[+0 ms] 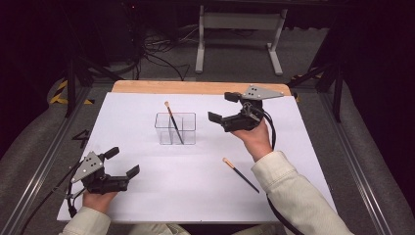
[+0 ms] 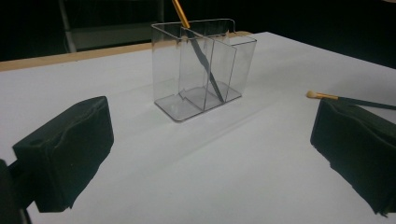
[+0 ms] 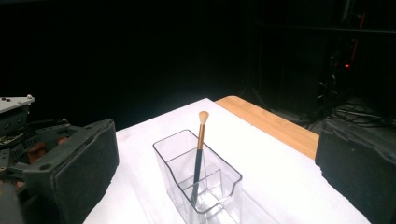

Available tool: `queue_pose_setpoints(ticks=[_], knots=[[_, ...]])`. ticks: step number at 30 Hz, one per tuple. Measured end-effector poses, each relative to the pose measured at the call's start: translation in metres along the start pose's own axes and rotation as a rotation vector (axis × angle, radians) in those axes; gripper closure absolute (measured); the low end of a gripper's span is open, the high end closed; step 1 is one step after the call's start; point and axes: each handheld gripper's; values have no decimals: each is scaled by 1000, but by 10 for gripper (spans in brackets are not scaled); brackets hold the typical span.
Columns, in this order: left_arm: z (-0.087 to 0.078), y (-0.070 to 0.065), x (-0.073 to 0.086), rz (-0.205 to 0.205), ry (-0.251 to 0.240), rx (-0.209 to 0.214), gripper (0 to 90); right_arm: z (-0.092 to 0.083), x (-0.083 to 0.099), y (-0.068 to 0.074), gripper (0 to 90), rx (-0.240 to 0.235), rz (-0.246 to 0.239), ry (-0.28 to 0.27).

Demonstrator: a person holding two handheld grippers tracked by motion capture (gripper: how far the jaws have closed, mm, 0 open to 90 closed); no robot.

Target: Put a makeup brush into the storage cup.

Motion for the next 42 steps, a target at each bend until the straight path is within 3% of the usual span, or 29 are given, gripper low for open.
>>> queue_pose_setpoints(ticks=[4, 17, 24, 29, 33, 42], knots=[[0, 0, 0, 4, 5, 0, 2, -19, 0, -3, 1, 8, -3, 0], [1, 1, 0, 0, 10, -7, 2, -46, -3, -4, 1, 4, -13, 23], [1, 0, 0, 0, 13, -9, 2, -55, -9, -3, 1, 40, -10, 167], [1, 0, 0, 1, 14, -9, 2, -55, -13, 1, 1, 78, -72, 267], [1, 0, 0, -3, 17, -9, 2, -54, -12, 0, 1, 94, -83, 350], [1, 0, 0, -1, 19, -9, 2, -52, -9, -1, 1, 101, -110, 469]])
Point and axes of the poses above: each handheld gripper's, and its own axes: z roughly forward along the jaws, x roughly out of its underside, y roughly to its left, and after that the axes turned 11 degrees about x, right-handed
